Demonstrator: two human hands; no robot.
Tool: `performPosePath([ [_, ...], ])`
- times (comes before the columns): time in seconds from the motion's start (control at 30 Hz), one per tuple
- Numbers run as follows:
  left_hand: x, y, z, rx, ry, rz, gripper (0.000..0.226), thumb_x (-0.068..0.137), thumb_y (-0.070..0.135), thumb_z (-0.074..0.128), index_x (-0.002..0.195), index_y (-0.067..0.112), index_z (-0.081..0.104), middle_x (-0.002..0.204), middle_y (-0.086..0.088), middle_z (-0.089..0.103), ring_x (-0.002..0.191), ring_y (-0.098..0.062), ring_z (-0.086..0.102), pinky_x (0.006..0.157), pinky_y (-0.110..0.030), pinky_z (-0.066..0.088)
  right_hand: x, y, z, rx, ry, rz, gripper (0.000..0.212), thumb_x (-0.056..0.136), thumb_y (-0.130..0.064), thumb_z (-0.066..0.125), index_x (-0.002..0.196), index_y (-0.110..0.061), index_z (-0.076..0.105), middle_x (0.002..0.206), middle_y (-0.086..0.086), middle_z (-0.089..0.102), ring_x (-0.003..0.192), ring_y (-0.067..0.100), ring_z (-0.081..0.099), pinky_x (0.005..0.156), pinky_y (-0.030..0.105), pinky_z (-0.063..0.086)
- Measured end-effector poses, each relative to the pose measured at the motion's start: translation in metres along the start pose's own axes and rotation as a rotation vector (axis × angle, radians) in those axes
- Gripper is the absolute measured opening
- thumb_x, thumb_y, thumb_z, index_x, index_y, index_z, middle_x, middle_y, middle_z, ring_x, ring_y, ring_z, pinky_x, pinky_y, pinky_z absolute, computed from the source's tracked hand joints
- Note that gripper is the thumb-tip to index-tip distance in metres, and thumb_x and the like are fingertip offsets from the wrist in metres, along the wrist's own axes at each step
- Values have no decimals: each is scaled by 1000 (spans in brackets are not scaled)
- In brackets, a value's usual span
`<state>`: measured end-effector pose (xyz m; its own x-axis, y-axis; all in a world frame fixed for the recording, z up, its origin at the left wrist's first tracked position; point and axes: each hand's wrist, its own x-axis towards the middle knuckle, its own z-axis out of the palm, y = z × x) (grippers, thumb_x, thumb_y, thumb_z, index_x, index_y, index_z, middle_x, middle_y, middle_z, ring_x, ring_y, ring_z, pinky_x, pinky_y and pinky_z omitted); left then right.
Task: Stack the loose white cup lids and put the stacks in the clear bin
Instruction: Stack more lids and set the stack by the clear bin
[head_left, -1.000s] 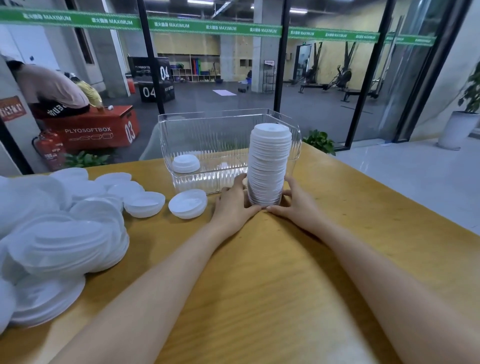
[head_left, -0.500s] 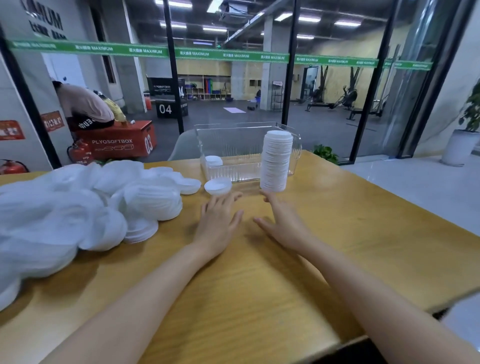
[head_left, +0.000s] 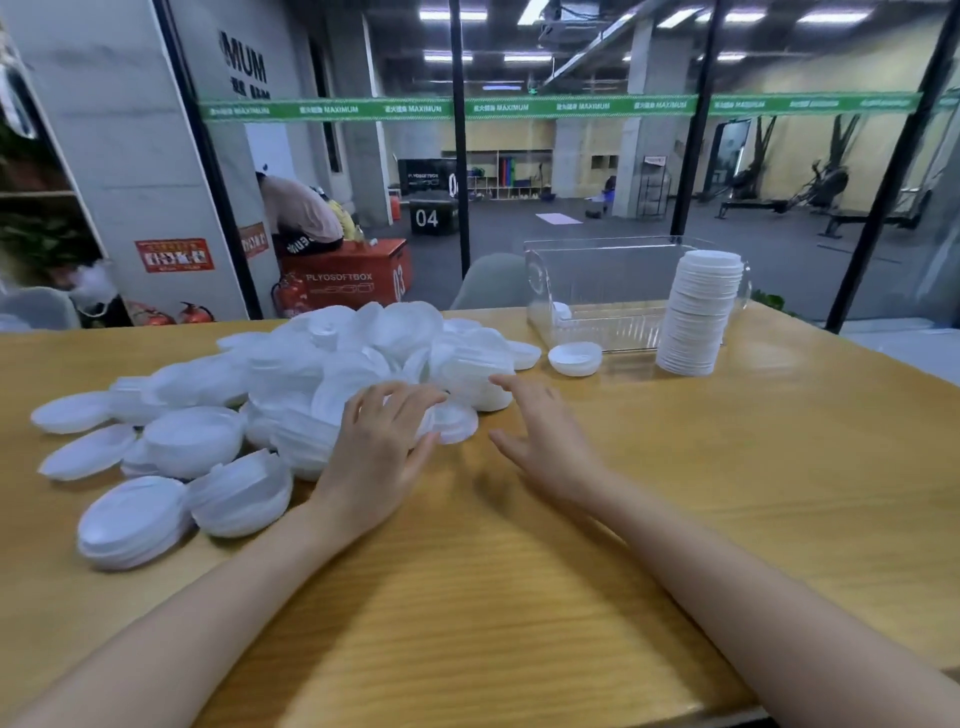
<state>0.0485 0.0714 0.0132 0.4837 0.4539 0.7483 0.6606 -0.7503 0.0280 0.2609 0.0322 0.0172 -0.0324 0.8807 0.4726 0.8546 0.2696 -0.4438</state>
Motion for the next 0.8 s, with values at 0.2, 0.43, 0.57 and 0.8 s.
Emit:
performPosePath([
  [0.2, -11, -38, 8, 117, 51, 118, 34, 88, 25, 52, 121, 20, 53, 125, 2, 60, 115, -23, 50, 98, -39, 34, 27, 11, 15, -120, 162, -98, 69, 82, -28, 74, 144, -22, 42, 137, 5, 43, 121, 25, 39, 101, 37, 39],
  [0.43, -12, -48, 8, 78, 1, 35, 36, 87, 27, 53, 123, 22, 54, 128, 3, 59, 118, -21, 47, 101, -37, 30, 72, 14, 32, -172, 73, -72, 81, 78, -27, 76, 148, -27, 35, 150, 0, 37, 132, 24, 33, 106, 40, 30],
  [0.57, -17, -49, 6, 52, -32, 16, 36, 89, 31, 50, 124, 23, 53, 128, 2, 59, 117, -20, 49, 101, -36, 31, 74, 20, 21, 128, 53, 25, 71, 79, -26, 74, 140, -32, 39, 122, 0, 62, 112, 25, 57, 94, 42, 45],
  [0.8, -20, -41, 4, 12, -68, -22, 39, 89, 33, 49, 127, 25, 50, 135, 1, 54, 123, -23, 49, 103, -41, 34, 34, 38, -27, 609, -22, 299, 21, 93, -35, 64, 112, -26, 58, 96, -5, 69, 76, 6, 65, 67, 22, 52],
])
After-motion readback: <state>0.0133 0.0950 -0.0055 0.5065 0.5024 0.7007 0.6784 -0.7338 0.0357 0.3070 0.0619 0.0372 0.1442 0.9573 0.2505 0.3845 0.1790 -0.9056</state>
